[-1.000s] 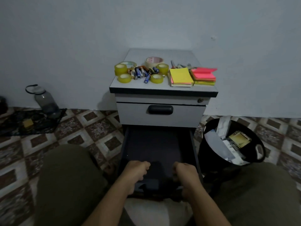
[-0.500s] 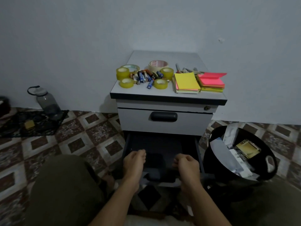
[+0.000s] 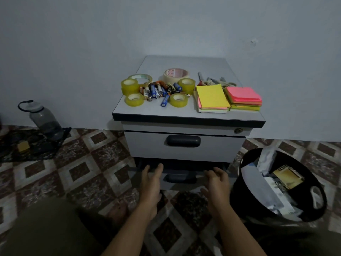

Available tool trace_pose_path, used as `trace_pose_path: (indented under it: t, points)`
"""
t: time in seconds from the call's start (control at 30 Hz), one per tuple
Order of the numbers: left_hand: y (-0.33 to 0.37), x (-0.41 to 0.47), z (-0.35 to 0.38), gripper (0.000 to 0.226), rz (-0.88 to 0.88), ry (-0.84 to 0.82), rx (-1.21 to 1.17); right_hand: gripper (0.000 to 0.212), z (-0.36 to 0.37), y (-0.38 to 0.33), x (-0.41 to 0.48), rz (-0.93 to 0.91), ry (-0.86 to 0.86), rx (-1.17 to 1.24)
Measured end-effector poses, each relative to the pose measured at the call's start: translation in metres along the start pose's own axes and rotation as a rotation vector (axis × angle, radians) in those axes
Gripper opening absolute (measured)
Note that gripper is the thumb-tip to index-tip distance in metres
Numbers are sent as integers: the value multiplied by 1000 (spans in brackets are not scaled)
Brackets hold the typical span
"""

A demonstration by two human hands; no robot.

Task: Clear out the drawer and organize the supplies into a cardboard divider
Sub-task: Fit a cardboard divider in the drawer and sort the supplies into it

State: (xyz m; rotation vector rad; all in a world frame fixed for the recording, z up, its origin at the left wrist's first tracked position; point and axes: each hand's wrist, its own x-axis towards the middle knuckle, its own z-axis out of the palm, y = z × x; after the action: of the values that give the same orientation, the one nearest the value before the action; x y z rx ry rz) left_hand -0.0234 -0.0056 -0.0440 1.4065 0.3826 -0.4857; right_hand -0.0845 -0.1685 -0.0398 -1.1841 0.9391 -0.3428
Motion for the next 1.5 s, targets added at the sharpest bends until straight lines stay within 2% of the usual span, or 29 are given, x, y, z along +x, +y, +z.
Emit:
trace_pose_path:
  t: [0.07,0.17,0.33,0.5,0.63,0.8,1.07,1.23,1.5]
  points:
    - [3,4,7,81,-17,-66,-84,41,5,-3,1,27,-54,82]
    - [14,10,16,79,18,-118,-148,57,12,-6,3,42,-127,128]
    - [26,23,24,75,57,-160,-151,63,26,-12,10,15,-176,125]
    - [21,29,24,69,84,-151,-157,58,34,-19,11,-19,-179,159]
    - [24,35,22,57,58,-133,-188,41,39,-22,10,-14,-180,189]
    - [22,31,16,73,148,-139,-39,15,43,-29,5,-84,-146,177]
    - [13,31,4,85,213,-159,160,35,56,-48,-5,-173,-270,331]
    - [16,31,4,84,209,-186,132,43,58,-51,-10,-135,-344,400]
    - [19,34,3,83,207,-195,120,49,58,-54,-11,-134,-354,403]
